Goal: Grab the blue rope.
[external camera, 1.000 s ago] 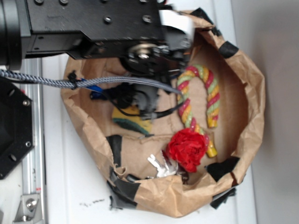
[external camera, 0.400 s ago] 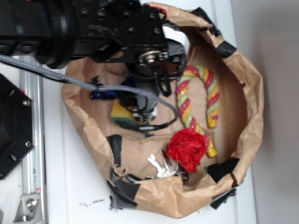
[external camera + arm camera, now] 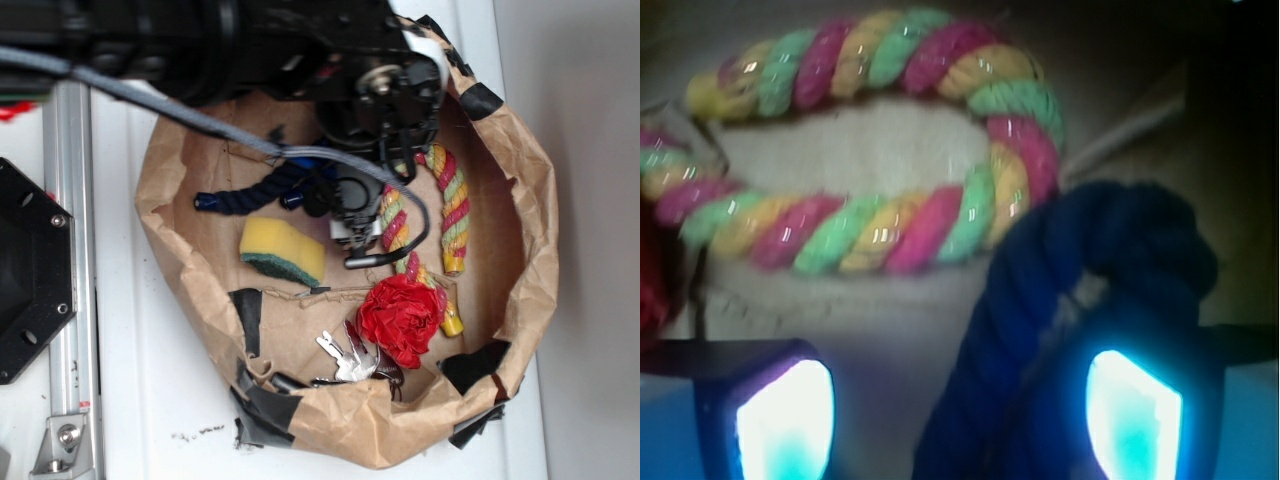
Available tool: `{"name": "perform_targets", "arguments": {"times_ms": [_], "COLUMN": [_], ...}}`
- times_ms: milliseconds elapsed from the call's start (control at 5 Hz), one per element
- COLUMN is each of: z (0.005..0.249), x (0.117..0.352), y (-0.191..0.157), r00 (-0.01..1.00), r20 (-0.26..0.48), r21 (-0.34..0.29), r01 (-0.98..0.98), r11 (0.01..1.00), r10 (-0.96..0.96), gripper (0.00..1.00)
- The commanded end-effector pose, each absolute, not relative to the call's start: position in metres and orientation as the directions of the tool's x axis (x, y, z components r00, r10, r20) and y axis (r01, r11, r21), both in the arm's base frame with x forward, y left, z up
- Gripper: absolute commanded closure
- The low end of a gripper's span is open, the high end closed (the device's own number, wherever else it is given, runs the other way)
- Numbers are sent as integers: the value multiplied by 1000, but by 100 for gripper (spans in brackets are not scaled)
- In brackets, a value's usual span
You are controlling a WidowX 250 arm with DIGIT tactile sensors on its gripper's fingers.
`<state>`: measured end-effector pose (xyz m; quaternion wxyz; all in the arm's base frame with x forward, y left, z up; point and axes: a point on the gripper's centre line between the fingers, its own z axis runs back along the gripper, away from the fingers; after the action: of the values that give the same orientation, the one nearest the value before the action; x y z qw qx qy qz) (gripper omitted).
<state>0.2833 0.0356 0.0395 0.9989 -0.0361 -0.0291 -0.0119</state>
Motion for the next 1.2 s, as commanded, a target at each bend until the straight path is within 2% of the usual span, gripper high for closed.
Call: {"name": "perform_targets", "arguments": {"times_ms": [0, 200, 400, 600, 800, 1000], "z": [31, 26, 21, 13, 7, 8], "x": [301, 297, 294, 295, 297, 296], "y": [72, 77, 75, 73, 73, 74], "r00": [997, 997, 996, 996, 995, 996], "r20": [40, 12, -28, -67, -91, -85], "r21": [37, 52, 88, 105, 109, 109], "r01": [68, 73, 83, 72, 49, 30], "r11": [997, 996, 993, 992, 993, 994], "r10": [-70, -73, -80, -65, -39, -21], "gripper": [0, 0, 7, 100, 100, 100]}}
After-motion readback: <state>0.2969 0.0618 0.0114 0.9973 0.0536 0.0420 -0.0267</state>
